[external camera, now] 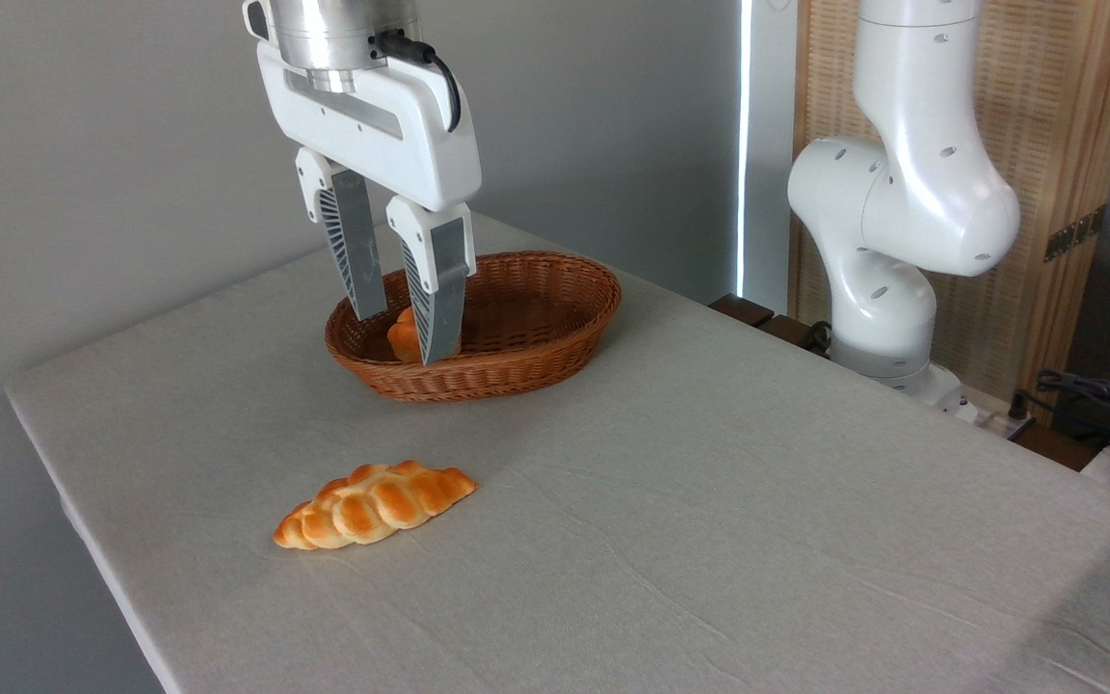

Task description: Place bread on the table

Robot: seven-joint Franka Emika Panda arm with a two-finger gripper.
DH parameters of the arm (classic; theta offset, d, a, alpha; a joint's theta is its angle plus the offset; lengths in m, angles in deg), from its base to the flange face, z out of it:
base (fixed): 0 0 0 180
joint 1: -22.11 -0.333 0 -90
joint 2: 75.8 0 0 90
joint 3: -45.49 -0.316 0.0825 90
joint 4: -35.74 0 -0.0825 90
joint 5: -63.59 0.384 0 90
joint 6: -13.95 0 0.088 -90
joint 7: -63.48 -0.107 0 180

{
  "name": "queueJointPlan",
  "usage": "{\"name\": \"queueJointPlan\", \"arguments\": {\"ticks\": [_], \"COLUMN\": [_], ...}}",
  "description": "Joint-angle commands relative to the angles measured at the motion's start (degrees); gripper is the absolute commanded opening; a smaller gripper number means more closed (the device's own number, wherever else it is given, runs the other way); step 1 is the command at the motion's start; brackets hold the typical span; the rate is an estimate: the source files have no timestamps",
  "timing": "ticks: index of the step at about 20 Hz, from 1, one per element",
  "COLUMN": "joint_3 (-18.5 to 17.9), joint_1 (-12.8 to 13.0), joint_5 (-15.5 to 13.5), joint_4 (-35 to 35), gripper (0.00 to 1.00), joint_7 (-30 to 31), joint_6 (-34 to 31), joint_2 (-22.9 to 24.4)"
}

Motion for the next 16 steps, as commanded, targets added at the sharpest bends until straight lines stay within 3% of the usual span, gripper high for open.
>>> {"name": "queueJointPlan", "arguments": {"ticks": [1, 10, 16], "joint_3": [0.2, 0.7, 0.7], "joint_1": [-0.4, -0.4, -0.4], "joint_5": [0.7, 4.1, 4.0], "joint_4": [-1.2, -1.3, -1.3], "gripper": [1.0, 1.0, 1.0], "joint_7": [-2.7, 0.2, 0.3], "joint_6": [-2.3, -2.3, -2.3], "joint_2": [-0.5, -0.5, -0.5]}}
